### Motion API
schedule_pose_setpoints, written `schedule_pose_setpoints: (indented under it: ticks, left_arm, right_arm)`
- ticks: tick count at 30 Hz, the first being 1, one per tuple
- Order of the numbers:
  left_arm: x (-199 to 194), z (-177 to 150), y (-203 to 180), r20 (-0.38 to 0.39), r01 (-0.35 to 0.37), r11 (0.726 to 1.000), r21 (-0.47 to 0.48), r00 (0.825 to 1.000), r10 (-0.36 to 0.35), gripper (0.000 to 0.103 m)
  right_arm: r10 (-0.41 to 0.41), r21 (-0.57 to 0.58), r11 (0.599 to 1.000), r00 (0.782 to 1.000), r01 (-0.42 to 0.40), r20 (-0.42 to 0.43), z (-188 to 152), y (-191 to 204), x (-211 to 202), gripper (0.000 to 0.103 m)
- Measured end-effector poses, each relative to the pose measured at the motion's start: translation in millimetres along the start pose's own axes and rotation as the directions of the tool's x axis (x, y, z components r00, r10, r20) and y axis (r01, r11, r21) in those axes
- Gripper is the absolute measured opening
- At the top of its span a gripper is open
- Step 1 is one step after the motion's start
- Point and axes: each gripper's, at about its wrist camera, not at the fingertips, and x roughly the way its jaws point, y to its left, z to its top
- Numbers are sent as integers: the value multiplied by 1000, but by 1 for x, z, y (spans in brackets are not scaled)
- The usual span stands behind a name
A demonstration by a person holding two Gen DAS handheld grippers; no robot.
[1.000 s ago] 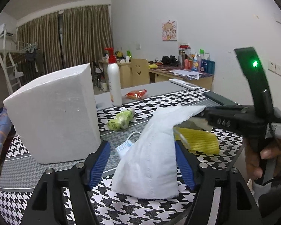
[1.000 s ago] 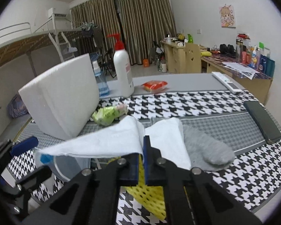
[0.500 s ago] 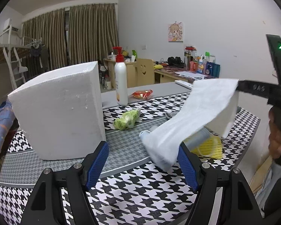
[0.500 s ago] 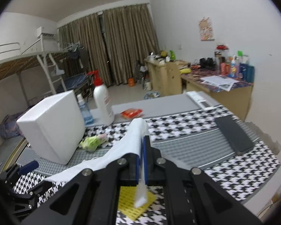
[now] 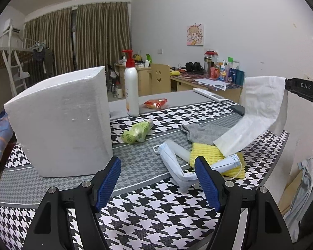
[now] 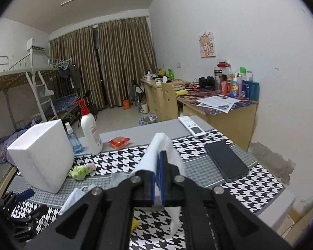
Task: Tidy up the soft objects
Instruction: 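Lower the white tissue onto the table and open the right tool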
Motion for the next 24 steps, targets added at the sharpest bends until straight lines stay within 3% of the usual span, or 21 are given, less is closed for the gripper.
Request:
schedule_pose_setpoints:
  ticks: [9,18,19,21,22,23,24]
  left_arm:
    - [1,-2,5,-9,-15,1000,-17,1000,15,74]
    - [6,-5,7,-22,-10,1000,-23,1000,10,74]
    - [6,-5,7,-22,-8,1000,-23,1000,8,74]
    - [7,-6,7,-24,-3,1000,-23,1000,2,74]
    - [7,-6,7,-26,0,1000,-22,1000,0,74]
    - [7,-6,6,-26,3,1000,-20,1000,-4,74]
    - [7,-6,6,-26,5,1000,-19,1000,-6,74]
  right_arm:
    - [85,-18,996,987,-88,-138,-29,15,34,6]
    - [94,-62,991,945,-120,-315,-68,27,61,8]
    - [98,-66,990,940,-126,-328,-72,28,61,14]
    - [94,-82,988,934,-130,-346,-79,30,59,36]
    - [85,-93,988,935,-124,-345,-81,31,57,56]
    - [79,-105,987,941,-120,-330,-83,32,51,69]
    - [78,-112,986,944,-120,-320,-83,34,48,72]
